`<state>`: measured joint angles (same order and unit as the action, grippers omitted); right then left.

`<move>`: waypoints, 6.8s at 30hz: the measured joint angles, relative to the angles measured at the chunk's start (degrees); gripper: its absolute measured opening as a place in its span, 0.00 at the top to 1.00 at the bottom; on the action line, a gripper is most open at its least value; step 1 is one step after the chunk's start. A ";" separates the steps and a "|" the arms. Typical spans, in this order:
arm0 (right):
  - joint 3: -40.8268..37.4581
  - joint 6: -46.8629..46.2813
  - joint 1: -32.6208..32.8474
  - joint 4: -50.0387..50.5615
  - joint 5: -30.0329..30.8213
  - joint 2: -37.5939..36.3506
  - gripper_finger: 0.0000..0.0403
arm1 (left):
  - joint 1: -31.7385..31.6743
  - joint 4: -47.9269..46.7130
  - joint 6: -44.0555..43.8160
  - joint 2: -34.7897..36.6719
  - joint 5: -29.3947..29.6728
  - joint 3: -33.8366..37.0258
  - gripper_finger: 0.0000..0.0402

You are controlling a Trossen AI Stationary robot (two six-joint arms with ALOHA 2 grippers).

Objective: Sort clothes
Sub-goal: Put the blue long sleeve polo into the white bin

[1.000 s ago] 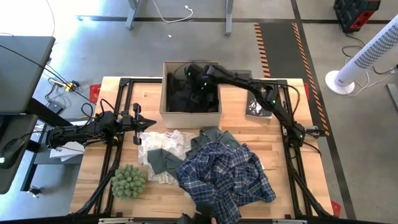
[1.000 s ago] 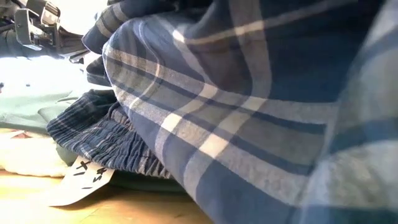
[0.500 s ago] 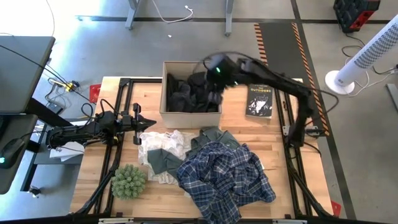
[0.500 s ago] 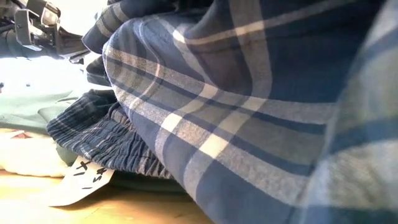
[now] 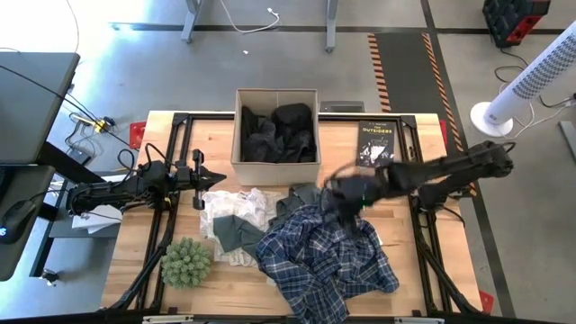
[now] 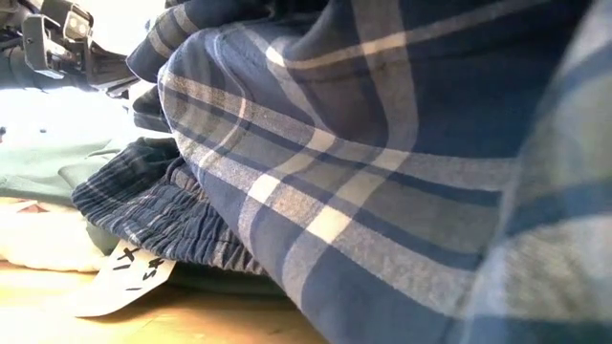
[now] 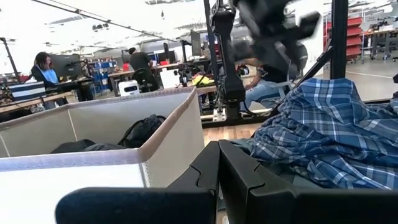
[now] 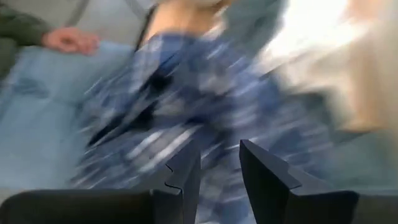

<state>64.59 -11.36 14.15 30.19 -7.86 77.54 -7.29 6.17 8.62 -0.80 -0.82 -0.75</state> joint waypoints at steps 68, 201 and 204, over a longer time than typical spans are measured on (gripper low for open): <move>24.73 31.01 -23.87 -69.46 15.48 3.62 0.98 | 0.00 -0.55 0.00 0.00 0.00 0.00 1.00; 23.46 20.90 -3.26 -34.39 43.72 -8.73 0.99 | 0.00 -0.76 -0.02 -0.42 0.00 0.00 1.00; 24.23 31.56 -9.37 -57.38 33.25 -5.44 0.99 | -0.01 -0.76 -0.02 -0.42 -0.02 0.00 1.00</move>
<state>88.82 20.20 4.78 -27.19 25.39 72.09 -7.30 5.41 8.61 -1.21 -0.84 -0.75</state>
